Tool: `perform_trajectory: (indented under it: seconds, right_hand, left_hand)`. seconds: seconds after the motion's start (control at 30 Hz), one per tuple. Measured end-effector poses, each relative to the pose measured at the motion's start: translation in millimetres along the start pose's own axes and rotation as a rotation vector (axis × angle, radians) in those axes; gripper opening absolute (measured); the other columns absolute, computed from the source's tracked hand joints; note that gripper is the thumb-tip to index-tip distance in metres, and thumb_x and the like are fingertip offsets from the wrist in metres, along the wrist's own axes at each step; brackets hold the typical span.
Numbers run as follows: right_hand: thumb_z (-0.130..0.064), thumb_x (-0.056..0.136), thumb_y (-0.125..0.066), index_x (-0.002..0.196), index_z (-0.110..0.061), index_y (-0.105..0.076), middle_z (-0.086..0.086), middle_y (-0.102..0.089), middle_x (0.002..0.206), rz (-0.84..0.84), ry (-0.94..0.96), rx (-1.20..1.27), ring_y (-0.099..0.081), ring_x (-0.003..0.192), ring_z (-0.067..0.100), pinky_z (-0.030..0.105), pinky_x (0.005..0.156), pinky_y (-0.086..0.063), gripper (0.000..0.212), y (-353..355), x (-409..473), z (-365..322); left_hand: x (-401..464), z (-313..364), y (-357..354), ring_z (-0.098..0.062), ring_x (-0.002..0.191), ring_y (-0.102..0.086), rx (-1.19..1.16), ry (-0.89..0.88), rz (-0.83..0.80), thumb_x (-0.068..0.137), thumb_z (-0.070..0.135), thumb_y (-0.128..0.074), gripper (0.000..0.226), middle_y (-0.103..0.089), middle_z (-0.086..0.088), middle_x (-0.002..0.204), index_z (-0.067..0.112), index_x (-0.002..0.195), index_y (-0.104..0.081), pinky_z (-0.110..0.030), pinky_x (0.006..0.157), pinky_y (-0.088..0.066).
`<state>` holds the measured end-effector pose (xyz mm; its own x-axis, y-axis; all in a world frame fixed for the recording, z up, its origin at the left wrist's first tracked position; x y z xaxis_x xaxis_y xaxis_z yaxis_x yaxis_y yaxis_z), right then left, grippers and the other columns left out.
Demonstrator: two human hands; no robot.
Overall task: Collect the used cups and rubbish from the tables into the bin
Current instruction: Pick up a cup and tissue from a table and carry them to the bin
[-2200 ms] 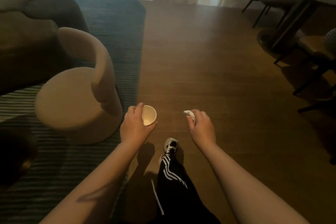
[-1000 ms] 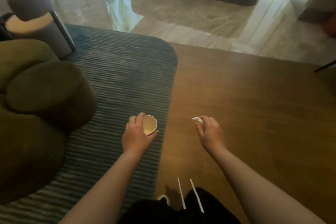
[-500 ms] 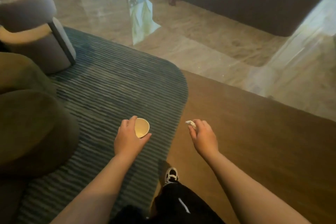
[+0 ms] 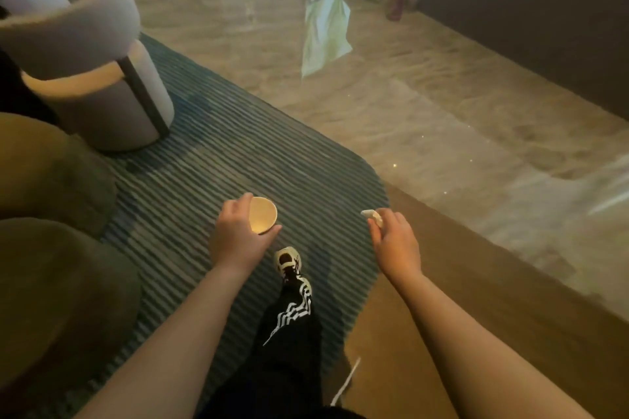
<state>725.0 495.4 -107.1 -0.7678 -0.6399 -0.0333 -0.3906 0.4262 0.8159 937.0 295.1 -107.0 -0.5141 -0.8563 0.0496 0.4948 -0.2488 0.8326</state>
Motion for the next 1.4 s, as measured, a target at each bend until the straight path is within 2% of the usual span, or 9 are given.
perform_trajectory:
  seconds: [0.1,0.27,0.5,0.63,0.77,0.93,1.1,1.27,1.4]
  right_hand:
    - [-0.033,0.098,-0.046,0.114,-0.017,-0.057,0.003,-0.057,0.101,-0.044,0.024,0.001,-0.055,0.091,0.020,0.040,0.078,-0.050,0.026,-18.8,112.3,-25.9]
    - [-0.037,0.098,-0.042,0.115,-0.019,-0.056,0.002,-0.057,0.105,-0.100,0.074,-0.029,-0.055,0.092,0.020,0.041,0.080,-0.050,0.028,-34.0,301.1,-88.6]
    - [-0.034,0.097,-0.046,0.111,-0.017,-0.059,0.004,-0.057,0.100,-0.078,0.135,0.027,-0.056,0.089,0.024,0.028,0.073,-0.038,0.026,-62.1,515.0,-169.7]
    - [-0.038,0.097,-0.042,0.115,-0.018,-0.057,0.007,-0.059,0.110,-0.132,0.191,0.023,-0.056,0.093,0.024,0.038,0.079,-0.049,0.031,-102.1,632.9,-207.5]
    - [-0.038,0.097,-0.041,0.118,-0.017,-0.056,0.007,-0.059,0.112,-0.210,0.264,0.008,-0.057,0.094,0.025,0.042,0.080,-0.050,0.033,-149.3,766.8,-242.5]
    - [-0.036,0.096,-0.046,0.117,-0.019,-0.056,0.005,-0.059,0.114,-0.287,0.423,-0.050,-0.059,0.096,0.026,0.030,0.073,-0.042,0.029,-192.7,944.2,-312.8]
    - [-0.036,0.096,-0.047,0.120,-0.018,-0.057,0.007,-0.061,0.113,-0.318,0.556,-0.081,-0.059,0.100,0.028,0.027,0.074,-0.039,0.032,-213.4,1071.1,-393.2]
    - [-0.033,0.096,-0.049,0.121,-0.015,-0.057,0.009,-0.060,0.116,-0.380,0.608,-0.043,-0.058,0.102,0.028,0.035,0.079,-0.048,0.031,-251.1,1161.4,-468.8]
    - [-0.029,0.096,-0.051,0.120,-0.013,-0.058,0.011,-0.060,0.116,-0.427,0.701,-0.047,-0.058,0.103,0.031,0.037,0.081,-0.047,0.030,-309.0,1227.7,-537.8]
  left_hand:
    - [112.9,-10.6,-3.7,-0.025,0.098,-0.051,-0.015,0.064,0.026,0.069,0.050,-0.075,0.073,-0.047,-0.005,0.118,0.024,0.129,-0.043,-0.036,0.070,-0.045]
    - [288.5,-9.3,11.5,-0.028,0.104,-0.051,0.020,0.106,0.042,0.069,0.051,-0.075,0.076,-0.047,-0.006,0.121,0.024,0.131,-0.042,-0.040,0.078,-0.047]
    - [478.2,-12.2,29.5,-0.029,0.108,-0.049,0.014,0.190,0.084,0.070,0.048,-0.076,0.075,-0.046,-0.008,0.123,0.022,0.132,-0.043,-0.043,0.083,-0.047]
    - [587.6,-25.2,20.0,-0.031,0.106,-0.050,-0.001,0.225,0.136,0.070,0.046,-0.077,0.073,-0.047,-0.009,0.121,0.020,0.130,-0.043,-0.043,0.081,-0.047]
    - [704.9,-41.7,-0.7,-0.029,0.108,-0.049,0.025,0.280,0.182,0.070,0.050,-0.075,0.075,-0.046,-0.007,0.123,0.021,0.131,-0.042,-0.042,0.080,-0.047]
    - [861.9,-54.4,-8.0,-0.029,0.103,-0.051,0.026,0.412,0.267,0.069,0.051,-0.076,0.073,-0.048,-0.006,0.116,0.022,0.128,-0.043,-0.042,0.075,-0.049]
    - [981.9,-63.2,6.2,-0.027,0.099,-0.052,0.021,0.475,0.327,0.067,0.050,-0.077,0.072,-0.049,-0.006,0.113,0.022,0.124,-0.044,-0.036,0.071,-0.044]
    - [1075.7,-94.6,27.9,-0.025,0.096,-0.053,0.055,0.545,0.387,0.066,0.051,-0.077,0.069,-0.050,-0.004,0.109,0.024,0.120,-0.044,-0.033,0.066,-0.041]
    - [1148.2,-139.4,43.7,-0.025,0.096,-0.054,0.069,0.618,0.446,0.066,0.050,-0.078,0.068,-0.050,-0.004,0.111,0.025,0.120,-0.044,-0.033,0.065,-0.041]
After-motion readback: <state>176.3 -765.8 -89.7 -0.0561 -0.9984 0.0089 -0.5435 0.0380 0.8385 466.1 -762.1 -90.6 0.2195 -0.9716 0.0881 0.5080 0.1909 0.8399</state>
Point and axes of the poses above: each hand's wrist, its own x-axis towards the middle knuckle, its own y-axis out of the back of the hand, z = x × y, the point moved 8 cm from there along x, towards the middle knuckle
